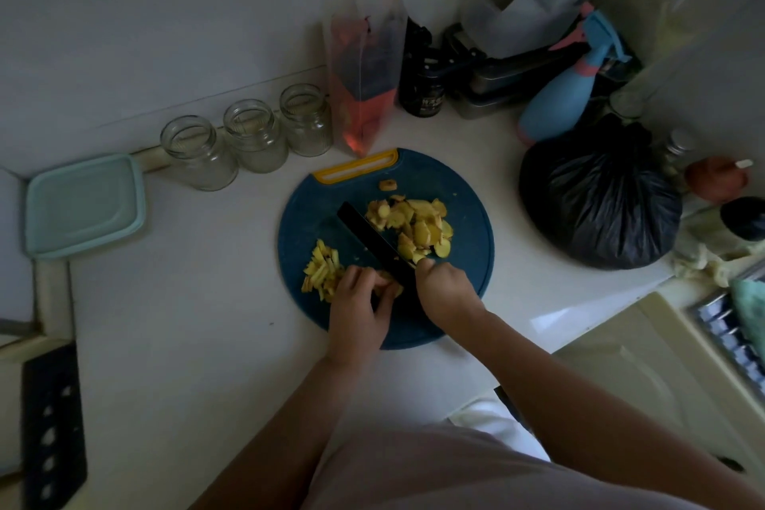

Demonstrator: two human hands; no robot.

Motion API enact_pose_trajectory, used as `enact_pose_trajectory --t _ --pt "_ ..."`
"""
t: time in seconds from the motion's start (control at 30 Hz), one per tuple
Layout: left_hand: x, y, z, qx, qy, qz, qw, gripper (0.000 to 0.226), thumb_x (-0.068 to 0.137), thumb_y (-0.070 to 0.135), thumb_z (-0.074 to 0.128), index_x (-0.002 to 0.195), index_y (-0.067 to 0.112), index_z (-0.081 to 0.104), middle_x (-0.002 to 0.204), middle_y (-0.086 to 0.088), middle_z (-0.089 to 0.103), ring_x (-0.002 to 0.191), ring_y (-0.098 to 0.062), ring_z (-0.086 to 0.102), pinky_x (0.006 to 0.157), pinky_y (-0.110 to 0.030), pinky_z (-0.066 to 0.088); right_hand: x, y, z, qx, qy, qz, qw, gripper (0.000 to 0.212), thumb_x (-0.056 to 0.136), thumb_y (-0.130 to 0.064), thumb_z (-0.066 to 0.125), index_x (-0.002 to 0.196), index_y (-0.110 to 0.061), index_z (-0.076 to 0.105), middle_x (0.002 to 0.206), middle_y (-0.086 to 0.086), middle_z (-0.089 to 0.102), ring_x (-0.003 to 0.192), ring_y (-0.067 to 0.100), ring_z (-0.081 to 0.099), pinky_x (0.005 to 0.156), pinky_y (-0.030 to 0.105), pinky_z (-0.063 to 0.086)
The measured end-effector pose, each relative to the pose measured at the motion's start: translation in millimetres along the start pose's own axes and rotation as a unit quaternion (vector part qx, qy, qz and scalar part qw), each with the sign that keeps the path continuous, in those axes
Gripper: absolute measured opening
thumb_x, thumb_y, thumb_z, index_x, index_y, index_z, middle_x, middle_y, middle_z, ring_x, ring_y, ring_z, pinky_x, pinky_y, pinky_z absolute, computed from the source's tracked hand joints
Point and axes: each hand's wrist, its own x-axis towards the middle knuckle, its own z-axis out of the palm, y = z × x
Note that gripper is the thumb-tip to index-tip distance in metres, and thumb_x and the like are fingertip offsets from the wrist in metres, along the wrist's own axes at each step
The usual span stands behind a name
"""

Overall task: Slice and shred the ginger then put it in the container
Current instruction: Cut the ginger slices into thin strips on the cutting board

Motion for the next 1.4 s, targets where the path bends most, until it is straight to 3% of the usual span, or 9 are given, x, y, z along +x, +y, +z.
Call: enact_pose_trajectory --t 0.17,0.27,0.43,0.57,0.67,0.8,0.93,1.03,1.4 --pt "-2.1 2.4 2.5 0.024 0.004 -0.009 1.0 0.018 0.078 0.008 0.076 0.075 0.004 0.058 0.081 -0.006 0.054 0.069 -0.013 0.051 0.064 -0.018 0.04 -2.9 0.1 5.6 0.001 0.024 -0.011 1.0 0.035 0.103 -0.02 0.018 0.074 -0.015 0.037 0.074 0.004 0.041 0.084 0.025 0.043 0.073 0.036 0.035" --pt "-3.6 2.9 1.7 0.023 0.009 -0.007 1.0 0.017 0.08 0.011 0.073 0.077 0.004 0.058 0.083 -0.005 0.054 0.072 -0.011 0.051 0.066 -0.018 0.04 -7.4 -1.6 4.6 0.043 0.028 0.004 0.999 0.029 0.103 -0.02 0.018 0.089 -0.008 0.041 0.09 0.011 0.047 0.084 0.026 0.044 0.074 0.036 0.037" --pt "-4.6 2.9 -0.3 0.017 0.01 -0.013 1.0 0.029 0.085 0.033 0.057 0.078 0.005 0.058 0.083 -0.003 0.054 0.072 -0.013 0.053 0.065 -0.02 0.041 -10.2 -8.7 -1.3 0.007 0.004 -0.005 1.0 0.036 0.102 -0.025 0.023 0.074 -0.014 0.042 0.088 0.01 0.052 0.091 0.03 0.055 0.076 0.034 0.043" --pt "-3.1 2.9 -0.3 0.013 0.01 -0.003 1.0 0.017 0.083 0.017 0.072 0.078 0.006 0.059 0.084 -0.002 0.055 0.075 -0.006 0.05 0.069 -0.014 0.04 -4.8 -0.3 -11.7 -0.03 0.029 -0.015 0.999 0.037 0.104 -0.027 0.02 0.092 -0.009 0.05 0.097 0.014 0.056 0.098 0.034 0.056 0.075 0.034 0.04" --pt "-2.3 0.9 0.2 0.012 0.014 0.007 1.0 0.013 0.081 0.011 0.071 0.079 0.006 0.059 0.086 -0.003 0.056 0.079 -0.004 0.05 0.073 -0.011 0.039 -3.6 8.3 -18.1 -0.024 -0.006 -0.03 0.999 0.039 0.104 -0.03 0.019 0.084 -0.008 0.045 0.082 0.009 0.05 0.087 0.03 0.053 0.075 0.033 0.04" --pt "-2.6 0.9 0.5 0.014 0.013 0.017 1.0 0.013 0.083 0.015 0.068 0.081 0.006 0.059 0.088 -0.002 0.057 0.081 -0.002 0.049 0.074 -0.009 0.039 -3.7 12.0 -23.4 0.056 -0.029 -0.025 0.998 0.039 0.107 -0.031 0.021 0.125 -0.005 0.044 0.094 0.015 0.05 0.091 0.03 0.054 0.078 0.032 0.041" --pt "-2.9 2.3 -1.7 0.016 0.009 0.012 1.0 0.014 0.084 0.016 0.07 0.083 0.006 0.06 0.089 -0.002 0.057 0.082 -0.006 0.05 0.072 -0.016 0.042 -11.5 19.6 -26.2 0.032 -0.062 -0.065 0.995 0.052 0.099 -0.059 0.026 0.073 -0.019 0.048 0.078 0.013 0.054 0.068 0.021 0.051 0.072 0.033 0.044" --pt "-4.5 5.3 -5.0 0.017 -0.006 0.016 1.0 0.024 0.084 0.031 0.066 0.087 0.008 0.059 0.092 0.0 0.057 0.085 -0.005 0.049 0.074 -0.013 0.04 -15.0 31.6 -20.5 0.048 -0.051 -0.076 0.995 0.064 0.095 -0.062 0.031 0.07 -0.006 0.05 0.07 0.014 0.054 0.057 0.02 0.05 0.069 0.036 0.049" --pt "-2.2 10.3 -7.8 0.063 0.006 0.024 0.998 0.027 0.072 0.009 0.082 0.087 0.007 0.06 0.086 -0.002 0.06 0.079 0.002 0.045 0.074 -0.01 0.037 -28.8 43.0 0.8 0.01 0.012 -0.116 0.993 0.064 0.097 -0.06 0.029 0.061 -0.01 0.048 0.063 0.007 0.054 0.061 0.021 0.053 0.064 0.034 0.044"
